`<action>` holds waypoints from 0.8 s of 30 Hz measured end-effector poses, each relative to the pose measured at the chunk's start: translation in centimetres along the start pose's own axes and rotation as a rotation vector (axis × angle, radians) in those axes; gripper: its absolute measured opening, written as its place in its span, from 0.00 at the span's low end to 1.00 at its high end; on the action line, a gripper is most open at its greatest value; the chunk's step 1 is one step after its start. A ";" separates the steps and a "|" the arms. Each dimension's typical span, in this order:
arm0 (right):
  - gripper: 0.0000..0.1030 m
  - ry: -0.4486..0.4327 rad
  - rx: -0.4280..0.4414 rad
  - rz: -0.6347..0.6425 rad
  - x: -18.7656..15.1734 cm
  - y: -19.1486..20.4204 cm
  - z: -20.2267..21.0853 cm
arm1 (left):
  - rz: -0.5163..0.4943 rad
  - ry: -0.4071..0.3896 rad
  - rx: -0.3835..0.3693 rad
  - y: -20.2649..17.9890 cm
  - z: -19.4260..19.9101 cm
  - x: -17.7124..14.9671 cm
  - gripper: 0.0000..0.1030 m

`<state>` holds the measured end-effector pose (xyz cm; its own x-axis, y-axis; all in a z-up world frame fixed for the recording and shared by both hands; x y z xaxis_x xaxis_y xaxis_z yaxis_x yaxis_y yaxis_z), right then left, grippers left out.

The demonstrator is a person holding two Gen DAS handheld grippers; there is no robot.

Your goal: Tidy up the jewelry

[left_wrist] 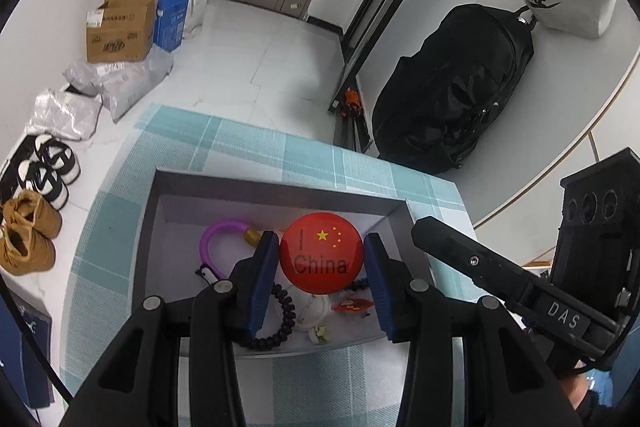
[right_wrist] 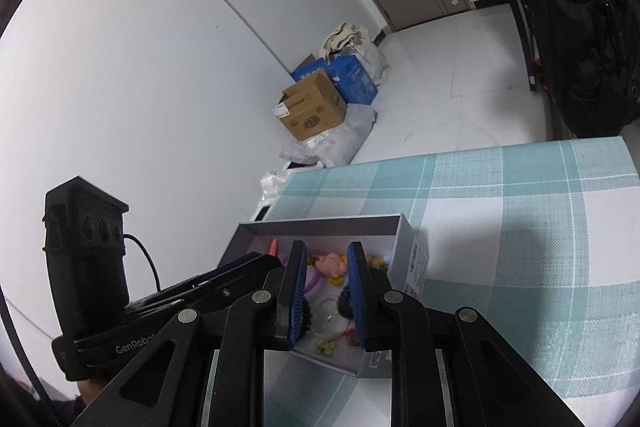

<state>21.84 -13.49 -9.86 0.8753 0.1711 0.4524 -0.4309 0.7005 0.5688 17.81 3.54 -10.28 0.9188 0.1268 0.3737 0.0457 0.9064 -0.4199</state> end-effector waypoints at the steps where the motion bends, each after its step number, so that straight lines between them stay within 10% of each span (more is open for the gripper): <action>1: 0.21 -0.002 -0.007 0.003 0.0 0.1 0.0 | 0.008 0.006 0.002 0.1 0.0 0.0 0.37; 7: 0.28 -0.031 -0.016 -0.004 -0.1 -0.2 0.7 | 0.043 0.018 -0.029 0.4 0.0 -0.2 0.59; 24: 0.72 -0.095 -0.055 0.029 -0.9 1.0 2.4 | 0.049 -0.073 0.109 0.2 2.6 -0.8 0.61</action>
<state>20.10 -14.61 -8.09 0.8365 0.1273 0.5330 -0.4410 0.7339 0.5167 16.09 4.62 -8.53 0.8878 0.1973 0.4158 -0.0450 0.9363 -0.3483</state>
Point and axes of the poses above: each gripper's, at about its wrist camera, not at the fingertips, and z roughly against the way its jaws point, y to its left, x to its top, the point moved 5 cm from there along -z, roughly the way its jaws point, and after that the axes turned 14 degrees about y, right-handed, at the moved point
